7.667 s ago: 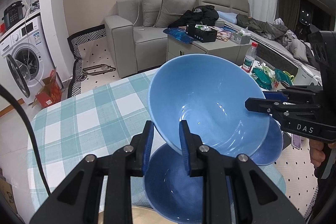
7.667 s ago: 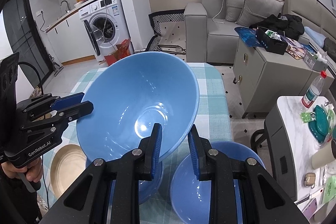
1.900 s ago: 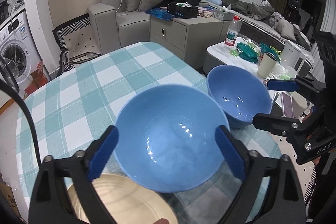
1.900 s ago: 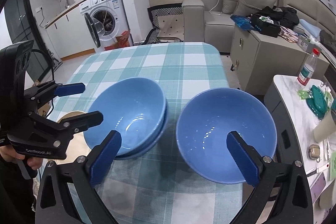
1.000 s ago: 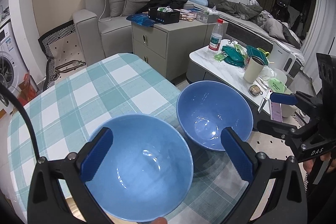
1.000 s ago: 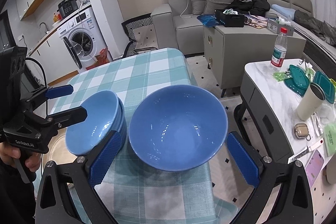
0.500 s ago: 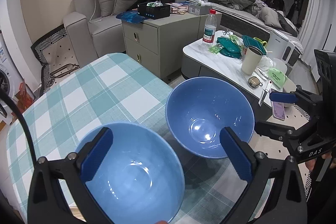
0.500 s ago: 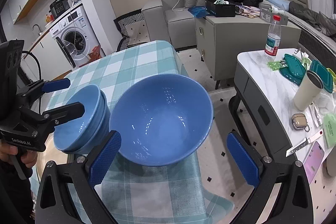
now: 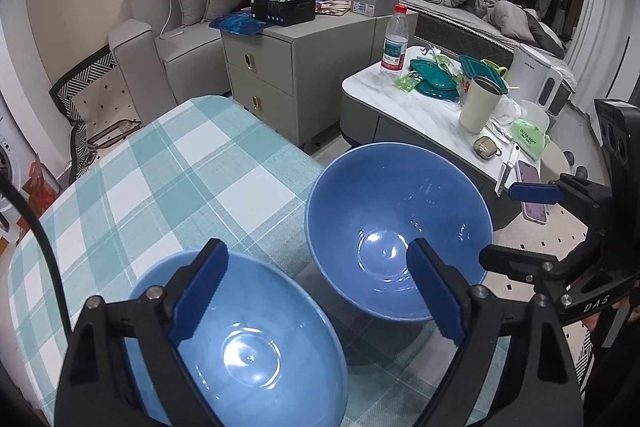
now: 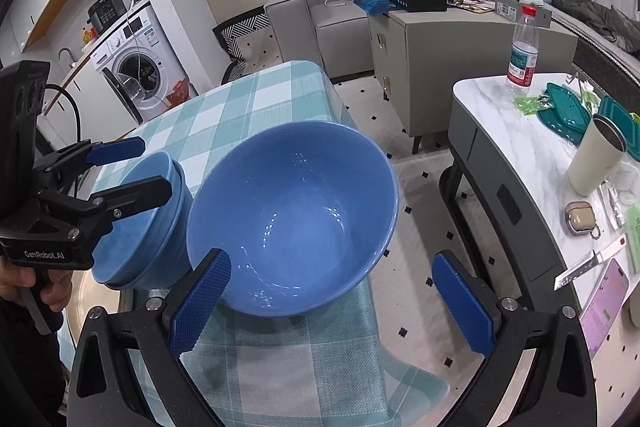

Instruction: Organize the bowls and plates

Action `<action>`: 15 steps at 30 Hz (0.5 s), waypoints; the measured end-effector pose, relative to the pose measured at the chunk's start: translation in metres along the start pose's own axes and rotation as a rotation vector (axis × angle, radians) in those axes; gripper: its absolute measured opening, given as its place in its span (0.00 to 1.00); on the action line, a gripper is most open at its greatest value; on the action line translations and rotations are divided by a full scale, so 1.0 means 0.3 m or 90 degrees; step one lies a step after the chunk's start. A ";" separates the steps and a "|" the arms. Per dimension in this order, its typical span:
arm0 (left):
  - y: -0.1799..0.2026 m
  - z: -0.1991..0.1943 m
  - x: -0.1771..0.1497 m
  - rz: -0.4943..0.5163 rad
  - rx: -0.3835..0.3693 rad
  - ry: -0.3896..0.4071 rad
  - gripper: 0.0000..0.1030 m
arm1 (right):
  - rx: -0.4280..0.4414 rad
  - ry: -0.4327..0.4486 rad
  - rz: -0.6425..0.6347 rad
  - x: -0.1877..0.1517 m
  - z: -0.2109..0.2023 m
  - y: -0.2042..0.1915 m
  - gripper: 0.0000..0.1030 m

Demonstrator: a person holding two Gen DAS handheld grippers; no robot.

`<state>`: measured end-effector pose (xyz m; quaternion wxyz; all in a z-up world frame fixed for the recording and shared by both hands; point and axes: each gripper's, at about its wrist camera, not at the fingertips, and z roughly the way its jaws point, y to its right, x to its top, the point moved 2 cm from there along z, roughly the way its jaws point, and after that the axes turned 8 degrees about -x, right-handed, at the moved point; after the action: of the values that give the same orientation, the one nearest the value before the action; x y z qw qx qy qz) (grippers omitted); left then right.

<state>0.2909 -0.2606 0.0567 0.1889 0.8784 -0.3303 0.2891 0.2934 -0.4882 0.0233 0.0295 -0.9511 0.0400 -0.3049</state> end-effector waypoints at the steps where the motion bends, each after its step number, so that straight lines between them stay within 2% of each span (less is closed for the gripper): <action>1: -0.002 0.003 0.002 0.001 0.001 0.000 0.88 | 0.000 -0.002 -0.002 -0.001 0.005 -0.002 0.99; 8: 0.012 0.042 0.016 0.023 0.001 -0.008 0.88 | 0.009 -0.016 -0.004 -0.001 0.034 -0.016 0.99; 15: 0.004 0.084 0.024 0.021 -0.004 -0.022 0.82 | 0.015 -0.024 -0.004 0.009 0.061 -0.028 0.99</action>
<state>0.3042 -0.2781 0.0421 0.1812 0.8772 -0.3489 0.2757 0.3066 -0.4796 0.0107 0.0401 -0.9564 0.0326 -0.2873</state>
